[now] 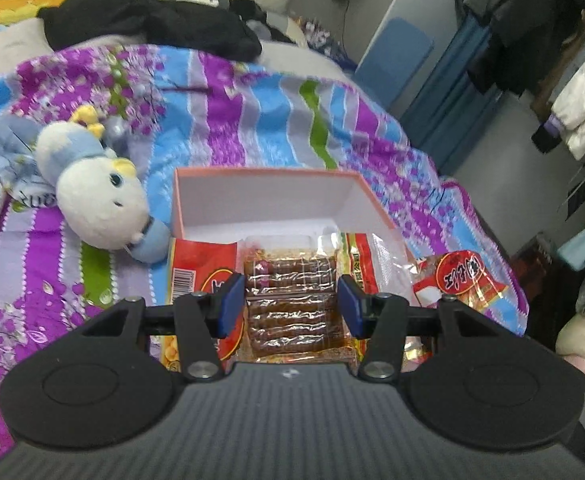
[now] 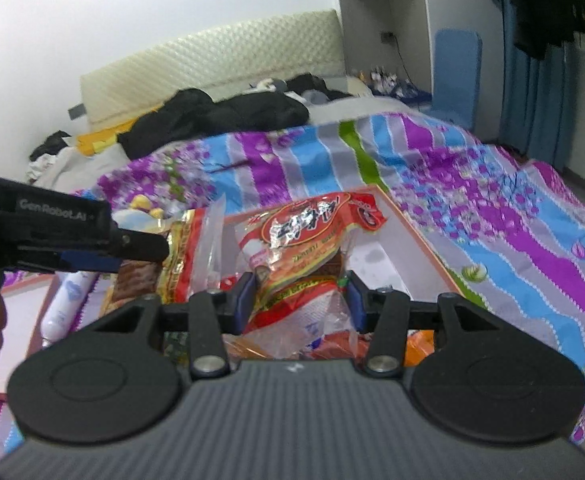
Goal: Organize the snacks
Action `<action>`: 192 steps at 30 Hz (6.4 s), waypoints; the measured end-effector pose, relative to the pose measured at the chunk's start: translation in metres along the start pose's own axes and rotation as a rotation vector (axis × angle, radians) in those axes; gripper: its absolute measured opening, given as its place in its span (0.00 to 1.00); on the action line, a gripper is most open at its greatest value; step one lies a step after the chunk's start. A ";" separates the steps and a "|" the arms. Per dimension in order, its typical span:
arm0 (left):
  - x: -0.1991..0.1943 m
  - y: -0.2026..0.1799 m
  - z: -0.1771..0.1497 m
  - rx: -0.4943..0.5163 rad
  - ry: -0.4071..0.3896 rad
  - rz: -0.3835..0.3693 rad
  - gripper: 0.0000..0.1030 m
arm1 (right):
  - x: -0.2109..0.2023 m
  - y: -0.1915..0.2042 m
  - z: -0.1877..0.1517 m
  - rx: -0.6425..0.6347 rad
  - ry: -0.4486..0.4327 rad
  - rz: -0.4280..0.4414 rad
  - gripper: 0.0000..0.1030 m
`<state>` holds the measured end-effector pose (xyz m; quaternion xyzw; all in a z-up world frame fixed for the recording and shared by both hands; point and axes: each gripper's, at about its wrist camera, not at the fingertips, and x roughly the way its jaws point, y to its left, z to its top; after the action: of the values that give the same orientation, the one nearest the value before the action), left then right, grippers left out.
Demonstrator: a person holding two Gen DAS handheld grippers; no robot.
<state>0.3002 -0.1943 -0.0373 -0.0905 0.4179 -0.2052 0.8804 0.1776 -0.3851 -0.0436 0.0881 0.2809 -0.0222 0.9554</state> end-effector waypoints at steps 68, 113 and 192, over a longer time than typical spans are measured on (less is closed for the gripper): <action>-0.214 -0.037 -0.097 0.165 -0.246 0.077 0.73 | -0.171 0.023 -0.018 0.030 -0.168 -0.026 0.59; -0.199 -0.018 -0.141 0.168 -0.198 0.145 0.93 | -0.164 0.029 -0.068 0.036 -0.086 -0.053 0.59; -0.212 -0.018 -0.128 0.181 -0.223 0.202 0.98 | -0.165 0.028 -0.065 0.053 -0.131 -0.099 1.00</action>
<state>0.0764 -0.1162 0.0358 0.0096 0.3045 -0.1411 0.9419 0.0068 -0.3467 -0.0031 0.0977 0.2209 -0.0824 0.9669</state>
